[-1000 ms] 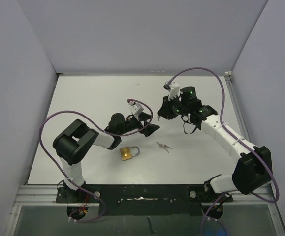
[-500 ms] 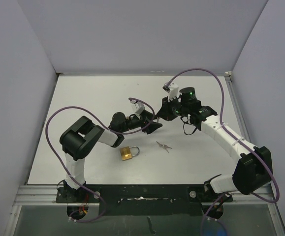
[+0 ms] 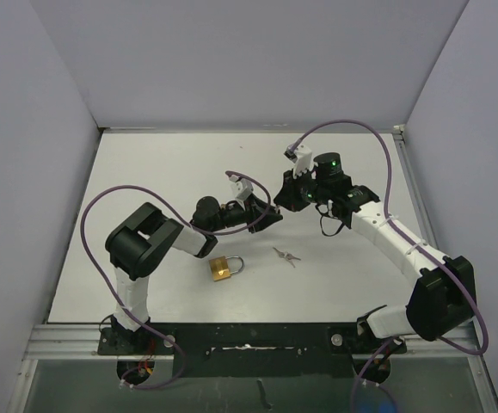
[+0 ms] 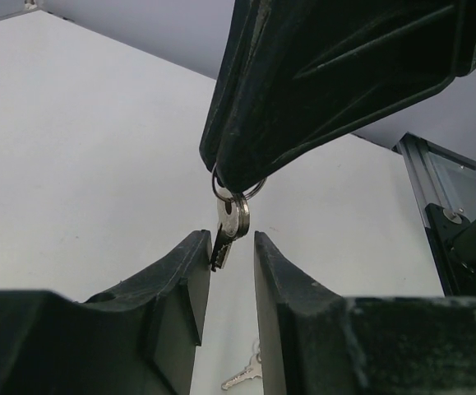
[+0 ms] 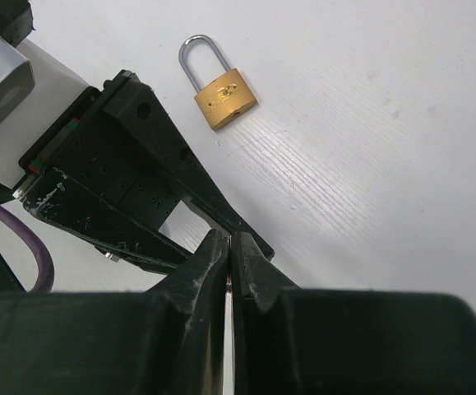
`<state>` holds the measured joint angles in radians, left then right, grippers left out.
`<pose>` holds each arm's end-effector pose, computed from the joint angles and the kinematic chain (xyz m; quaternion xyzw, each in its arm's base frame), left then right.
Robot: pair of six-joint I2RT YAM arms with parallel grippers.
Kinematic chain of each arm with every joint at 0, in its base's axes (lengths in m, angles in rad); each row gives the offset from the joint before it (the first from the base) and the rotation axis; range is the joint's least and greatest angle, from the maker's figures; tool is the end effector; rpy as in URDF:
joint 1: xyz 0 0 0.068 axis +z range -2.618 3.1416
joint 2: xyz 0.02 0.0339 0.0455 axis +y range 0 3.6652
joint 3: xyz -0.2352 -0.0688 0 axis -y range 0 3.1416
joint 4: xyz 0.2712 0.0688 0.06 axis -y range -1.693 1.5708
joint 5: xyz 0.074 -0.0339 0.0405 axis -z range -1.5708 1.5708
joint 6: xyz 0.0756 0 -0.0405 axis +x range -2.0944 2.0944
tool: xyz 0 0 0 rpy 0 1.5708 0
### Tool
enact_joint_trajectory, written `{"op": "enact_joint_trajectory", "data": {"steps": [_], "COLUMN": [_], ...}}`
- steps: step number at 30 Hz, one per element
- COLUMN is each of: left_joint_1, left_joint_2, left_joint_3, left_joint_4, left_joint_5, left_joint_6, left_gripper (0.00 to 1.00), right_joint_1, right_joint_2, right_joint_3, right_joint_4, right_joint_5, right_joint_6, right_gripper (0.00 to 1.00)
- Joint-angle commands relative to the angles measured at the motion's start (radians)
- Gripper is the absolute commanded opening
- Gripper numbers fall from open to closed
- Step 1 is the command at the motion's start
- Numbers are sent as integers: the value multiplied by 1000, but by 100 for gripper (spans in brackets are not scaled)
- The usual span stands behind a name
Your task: Unlock with the key
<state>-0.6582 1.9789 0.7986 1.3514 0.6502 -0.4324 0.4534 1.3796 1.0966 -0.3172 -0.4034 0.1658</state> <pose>0.2918 -0.2835 0.1243 0.3115 0.5790 -0.5519 0.5130 0.3204 0.1891 0.2452 -0.2167 0.8443 0.3080 0.3813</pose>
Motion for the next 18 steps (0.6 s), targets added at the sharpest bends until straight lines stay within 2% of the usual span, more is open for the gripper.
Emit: {"op": "enact_joint_trajectory", "data": {"steps": [1, 6, 10, 18], "left_joint_1": [4, 4, 4, 3], "left_joint_2": [-1, -18, -29, -45], "left_joint_3": [7, -6, -10, -10], "left_joint_4": [89, 88, 79, 71], "left_joint_5": [26, 24, 20, 14], "left_joint_6": [-1, 4, 7, 9], "left_gripper": [25, 18, 6, 2], "right_joint_1": [6, 4, 1, -6], "right_joint_2": [-22, -22, -22, -24], "right_joint_3": [-1, -2, -5, -10], "right_joint_4": [26, 21, 18, 13], "right_joint_5": [9, 26, 34, 39], "right_joint_6": [-11, -14, -18, -22], "right_gripper": [0, 0, 0, 0]}}
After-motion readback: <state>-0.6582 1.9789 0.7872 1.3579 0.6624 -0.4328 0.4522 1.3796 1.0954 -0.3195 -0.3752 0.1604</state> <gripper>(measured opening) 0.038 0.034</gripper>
